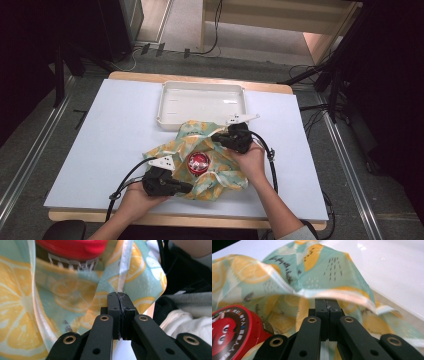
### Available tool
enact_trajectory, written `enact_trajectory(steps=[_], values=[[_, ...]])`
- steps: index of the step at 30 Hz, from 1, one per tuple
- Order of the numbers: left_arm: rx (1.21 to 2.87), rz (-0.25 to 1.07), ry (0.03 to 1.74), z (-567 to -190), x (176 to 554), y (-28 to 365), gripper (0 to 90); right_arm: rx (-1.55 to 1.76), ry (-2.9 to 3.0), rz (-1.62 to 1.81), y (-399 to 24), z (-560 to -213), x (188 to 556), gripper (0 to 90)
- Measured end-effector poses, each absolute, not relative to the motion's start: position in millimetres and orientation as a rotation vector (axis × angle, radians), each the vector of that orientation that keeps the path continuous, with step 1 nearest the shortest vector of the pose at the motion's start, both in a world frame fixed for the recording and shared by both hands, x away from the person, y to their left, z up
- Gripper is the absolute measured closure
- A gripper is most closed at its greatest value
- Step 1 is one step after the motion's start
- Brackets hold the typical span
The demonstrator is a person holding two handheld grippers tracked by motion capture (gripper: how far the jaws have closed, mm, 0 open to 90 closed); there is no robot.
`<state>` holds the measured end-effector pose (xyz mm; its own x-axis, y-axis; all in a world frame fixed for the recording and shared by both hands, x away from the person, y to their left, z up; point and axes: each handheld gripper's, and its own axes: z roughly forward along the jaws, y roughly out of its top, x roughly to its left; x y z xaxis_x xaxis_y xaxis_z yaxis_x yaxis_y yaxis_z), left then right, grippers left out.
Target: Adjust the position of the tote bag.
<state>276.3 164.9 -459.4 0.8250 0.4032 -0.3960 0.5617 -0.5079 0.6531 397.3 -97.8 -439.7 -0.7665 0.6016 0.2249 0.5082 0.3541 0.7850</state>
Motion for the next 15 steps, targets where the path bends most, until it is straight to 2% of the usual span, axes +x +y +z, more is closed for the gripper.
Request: enact_trajectory(steps=[15], values=[[2.212,-0.302,0.705,-475.3,262.5,158.7,90.0,0.992,2.53,1.348,-79.9,-447.5,406.5,90.0]])
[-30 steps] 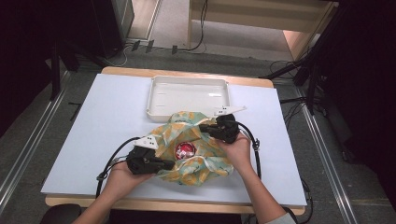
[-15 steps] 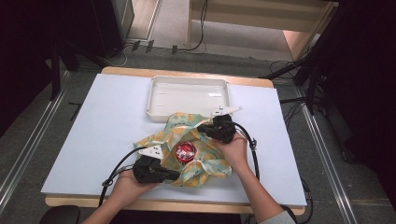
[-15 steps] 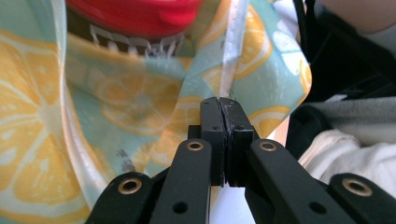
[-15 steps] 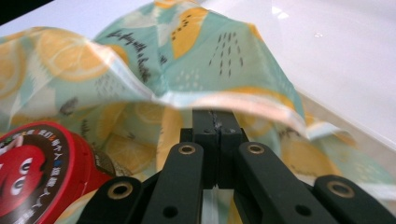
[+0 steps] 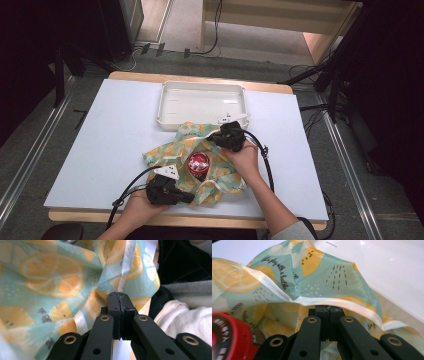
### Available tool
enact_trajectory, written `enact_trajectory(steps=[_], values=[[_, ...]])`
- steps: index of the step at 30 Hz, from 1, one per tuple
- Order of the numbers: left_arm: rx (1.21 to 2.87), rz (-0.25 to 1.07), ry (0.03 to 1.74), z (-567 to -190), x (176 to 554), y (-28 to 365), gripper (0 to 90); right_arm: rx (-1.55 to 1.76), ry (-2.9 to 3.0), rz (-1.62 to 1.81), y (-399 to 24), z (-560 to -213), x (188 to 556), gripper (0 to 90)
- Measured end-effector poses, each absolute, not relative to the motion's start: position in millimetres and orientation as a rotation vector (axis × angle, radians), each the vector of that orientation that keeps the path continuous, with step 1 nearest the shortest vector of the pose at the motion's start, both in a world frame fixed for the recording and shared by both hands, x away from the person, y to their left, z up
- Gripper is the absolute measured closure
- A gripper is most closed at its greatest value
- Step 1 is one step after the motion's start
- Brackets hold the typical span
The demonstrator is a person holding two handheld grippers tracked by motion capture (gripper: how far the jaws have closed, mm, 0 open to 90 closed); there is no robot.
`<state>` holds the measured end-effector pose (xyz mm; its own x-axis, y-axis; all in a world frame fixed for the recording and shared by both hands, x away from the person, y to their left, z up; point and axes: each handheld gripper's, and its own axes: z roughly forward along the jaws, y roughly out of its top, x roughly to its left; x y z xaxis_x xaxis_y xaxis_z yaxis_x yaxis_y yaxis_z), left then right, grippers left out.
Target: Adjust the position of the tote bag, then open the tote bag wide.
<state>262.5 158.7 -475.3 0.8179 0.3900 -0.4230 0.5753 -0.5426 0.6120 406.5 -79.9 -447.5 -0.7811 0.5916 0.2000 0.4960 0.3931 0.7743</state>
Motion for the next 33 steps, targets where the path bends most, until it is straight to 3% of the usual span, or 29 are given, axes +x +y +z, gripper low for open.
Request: enact_trajectory(steps=[11,14,24,28,33], values=[[2.201,-0.281,0.705,-461.4,256.7,165.8,86.2,1.009,2.544,1.324,-81.6,-445.1,409.4,90.0],[2.167,-0.273,0.716,-447.1,258.0,170.7,80.3,0.991,2.533,1.371,-89.0,-432.4,399.8,86.5],[2.148,-0.2,0.685,-411.0,261.4,179.0,75.0,0.923,2.479,1.438,-103.5,-409.8,367.1,82.6],[2.152,-0.17,0.687,-404.2,265.5,179.6,79.9,0.938,2.486,1.432,-107.5,-407.9,355.4,90.0],[2.129,-0.133,0.698,-392.7,285.7,180.5,84.3,0.942,2.512,1.408,-103.0,-414.1,350.5,90.0]])
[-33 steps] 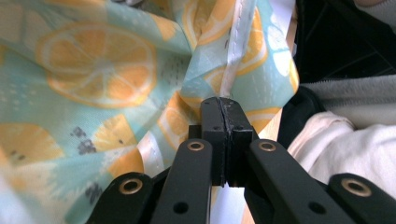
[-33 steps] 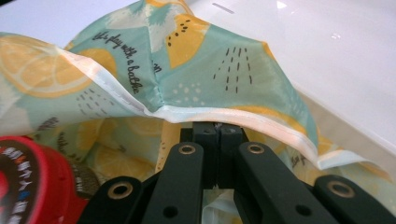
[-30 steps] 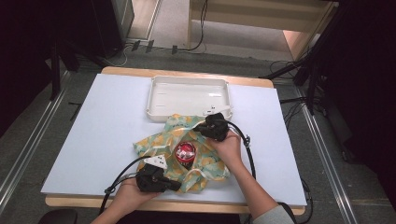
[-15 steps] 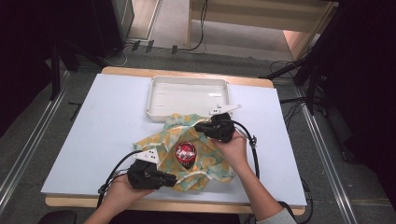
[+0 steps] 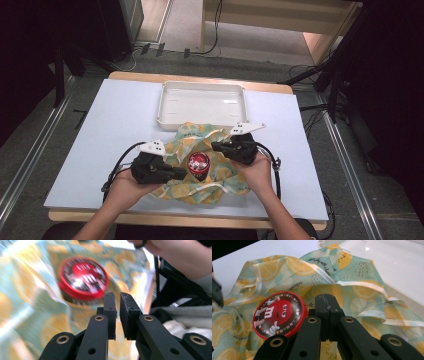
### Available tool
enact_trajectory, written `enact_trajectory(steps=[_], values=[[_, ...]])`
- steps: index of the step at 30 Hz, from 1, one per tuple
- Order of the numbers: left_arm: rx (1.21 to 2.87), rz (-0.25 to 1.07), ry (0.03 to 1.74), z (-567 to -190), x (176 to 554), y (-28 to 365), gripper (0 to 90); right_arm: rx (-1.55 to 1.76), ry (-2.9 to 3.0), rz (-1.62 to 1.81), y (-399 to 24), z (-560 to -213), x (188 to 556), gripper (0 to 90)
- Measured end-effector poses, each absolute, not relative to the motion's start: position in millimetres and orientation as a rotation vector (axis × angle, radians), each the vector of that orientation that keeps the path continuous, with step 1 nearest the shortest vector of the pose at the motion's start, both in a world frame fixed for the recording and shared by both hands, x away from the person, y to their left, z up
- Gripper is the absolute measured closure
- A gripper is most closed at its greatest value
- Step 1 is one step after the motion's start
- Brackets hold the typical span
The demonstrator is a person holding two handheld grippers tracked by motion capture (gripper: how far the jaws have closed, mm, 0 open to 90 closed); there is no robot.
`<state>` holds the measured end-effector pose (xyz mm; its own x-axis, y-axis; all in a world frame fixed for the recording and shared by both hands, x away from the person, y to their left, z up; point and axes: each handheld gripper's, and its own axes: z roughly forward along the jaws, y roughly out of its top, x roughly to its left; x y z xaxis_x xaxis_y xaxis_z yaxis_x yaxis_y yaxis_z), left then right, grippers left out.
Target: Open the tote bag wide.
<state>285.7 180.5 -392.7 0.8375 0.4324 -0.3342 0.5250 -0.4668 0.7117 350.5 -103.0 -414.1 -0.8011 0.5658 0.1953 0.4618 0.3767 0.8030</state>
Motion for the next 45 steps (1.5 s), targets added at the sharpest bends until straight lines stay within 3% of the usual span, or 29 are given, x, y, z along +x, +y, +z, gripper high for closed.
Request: enact_trajectory(steps=[10,16,45], values=[[2.084,-0.052,0.728,-376.1,322.9,183.3,89.0,0.975,2.531,1.398,-93.8,-427.6,356.4,90.0],[2.107,-0.03,0.786,-387.5,344.3,175.1,89.2,1.007,2.548,1.375,-93.9,-436.5,357.1,90.0],[2.162,-0.059,0.914,-437.2,365.9,192.3,89.6,1.029,2.632,1.223,-100.5,-462.5,334.6,90.0]])
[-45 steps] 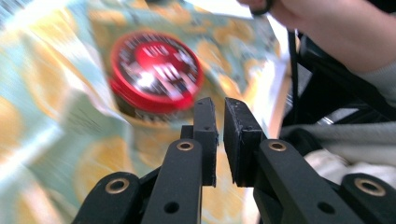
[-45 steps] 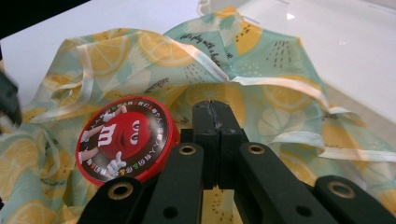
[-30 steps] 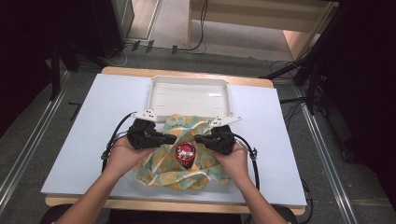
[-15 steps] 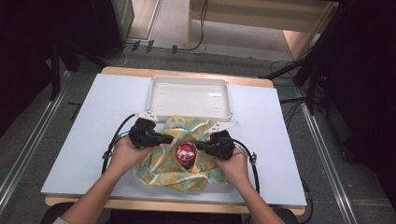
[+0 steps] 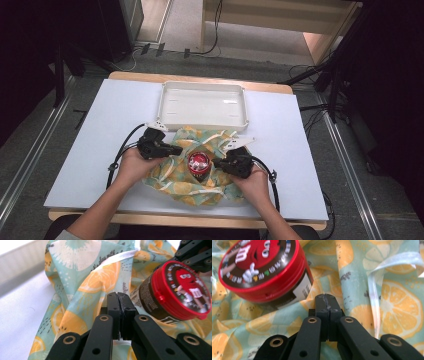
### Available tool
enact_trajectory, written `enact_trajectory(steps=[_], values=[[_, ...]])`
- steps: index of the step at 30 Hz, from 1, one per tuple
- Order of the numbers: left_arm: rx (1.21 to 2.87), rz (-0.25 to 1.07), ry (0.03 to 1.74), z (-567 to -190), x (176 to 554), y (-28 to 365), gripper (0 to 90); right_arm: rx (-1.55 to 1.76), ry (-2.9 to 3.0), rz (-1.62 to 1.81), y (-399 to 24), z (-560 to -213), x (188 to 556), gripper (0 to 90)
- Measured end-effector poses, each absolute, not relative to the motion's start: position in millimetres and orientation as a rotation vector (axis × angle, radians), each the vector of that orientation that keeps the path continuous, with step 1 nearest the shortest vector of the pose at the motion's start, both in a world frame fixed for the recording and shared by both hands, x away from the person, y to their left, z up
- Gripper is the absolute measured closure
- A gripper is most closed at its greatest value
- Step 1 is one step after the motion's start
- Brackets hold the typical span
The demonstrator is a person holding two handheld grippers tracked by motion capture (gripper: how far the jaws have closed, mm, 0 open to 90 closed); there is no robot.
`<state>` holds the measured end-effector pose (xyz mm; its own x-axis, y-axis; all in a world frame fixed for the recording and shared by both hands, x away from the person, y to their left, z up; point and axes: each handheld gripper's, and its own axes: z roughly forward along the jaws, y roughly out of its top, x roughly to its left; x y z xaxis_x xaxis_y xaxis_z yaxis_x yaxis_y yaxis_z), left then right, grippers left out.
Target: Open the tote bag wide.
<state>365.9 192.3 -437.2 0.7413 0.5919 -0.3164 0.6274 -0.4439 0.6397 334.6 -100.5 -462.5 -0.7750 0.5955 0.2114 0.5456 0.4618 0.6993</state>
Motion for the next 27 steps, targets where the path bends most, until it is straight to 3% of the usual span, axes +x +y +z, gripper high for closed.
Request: enact_trajectory(steps=[27], values=[[2.202,-0.023,0.936,-460.0,367.8,206.4,89.0,1.051,2.579,1.098,-119.6,-474.1,311.4,90.0]])
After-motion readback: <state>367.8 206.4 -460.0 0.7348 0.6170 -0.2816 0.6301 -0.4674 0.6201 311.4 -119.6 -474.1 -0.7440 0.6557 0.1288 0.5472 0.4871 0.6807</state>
